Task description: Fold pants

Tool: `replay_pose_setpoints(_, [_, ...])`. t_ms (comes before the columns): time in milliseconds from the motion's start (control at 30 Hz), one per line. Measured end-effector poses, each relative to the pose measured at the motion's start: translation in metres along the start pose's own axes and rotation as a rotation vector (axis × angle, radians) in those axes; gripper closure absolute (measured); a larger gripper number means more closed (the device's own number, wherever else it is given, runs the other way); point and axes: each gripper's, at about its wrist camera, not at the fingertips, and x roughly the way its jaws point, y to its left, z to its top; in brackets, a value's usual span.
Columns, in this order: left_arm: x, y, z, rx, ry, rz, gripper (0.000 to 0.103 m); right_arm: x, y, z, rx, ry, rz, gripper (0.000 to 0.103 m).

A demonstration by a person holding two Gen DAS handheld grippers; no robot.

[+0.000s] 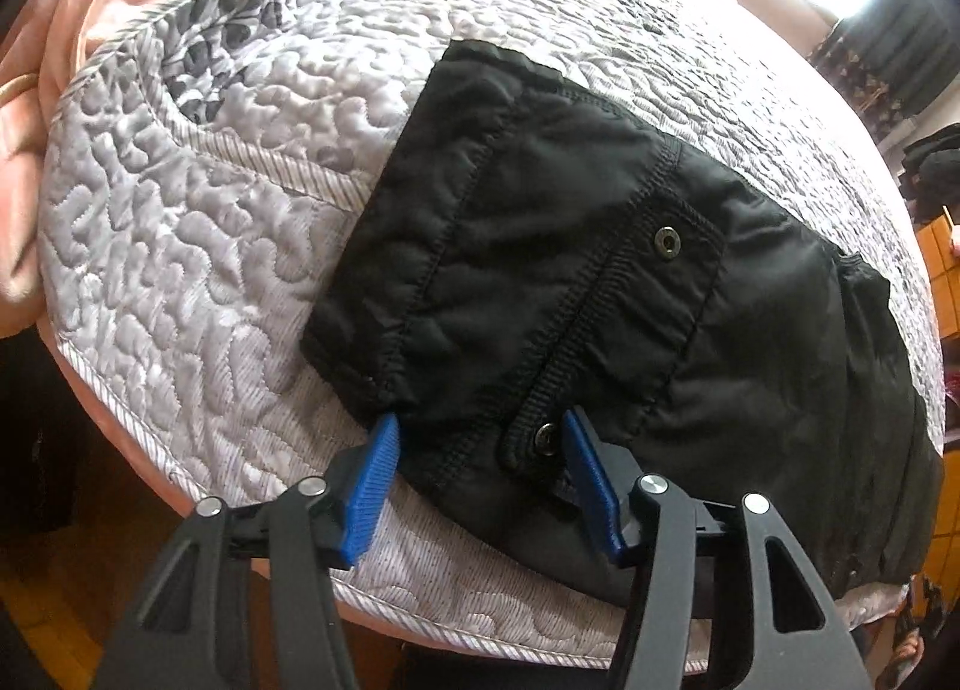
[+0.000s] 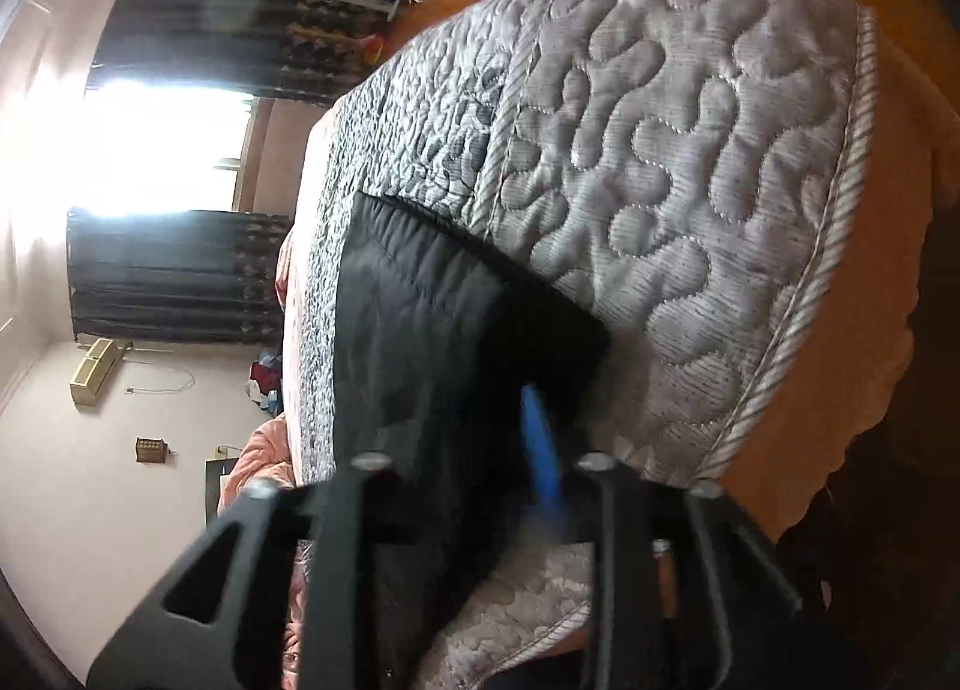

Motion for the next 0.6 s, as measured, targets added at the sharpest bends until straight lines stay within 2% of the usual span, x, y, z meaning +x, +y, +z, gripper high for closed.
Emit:
replay_pose_setpoints(67, [0.001,0.0,0.001,0.0,0.002,-0.001,0.046,0.005,0.0,0.003,0.029,-0.004,0.006,0.058])
replay_pose_setpoints(167, [0.007,-0.002,0.007,-0.002,0.002,-0.005,0.045,0.018,0.005,0.012,0.035,0.006,0.022,0.058])
replay_pose_setpoints(267, [0.006,0.0,0.006,-0.004,0.003,-0.01,0.045,0.024,0.006,0.017,0.038,0.018,0.046,0.089])
replay_pose_setpoints(300, [0.006,0.0,0.006,-0.007,0.005,-0.012,0.045,0.022,0.009,0.018,0.032,0.01,0.05,0.091])
replay_pose_setpoints(400, [0.003,0.003,0.005,-0.025,0.005,-0.023,0.046,0.005,0.022,0.01,-0.024,-0.026,0.062,0.093])
replay_pose_setpoints(500, [0.003,0.005,0.006,-0.036,0.003,-0.028,0.047,-0.001,0.012,0.003,-0.009,-0.028,0.064,0.093])
replay_pose_setpoints(600, [0.002,0.006,0.007,-0.034,0.0,-0.023,0.048,0.009,-0.004,0.004,0.023,-0.006,0.024,0.093])
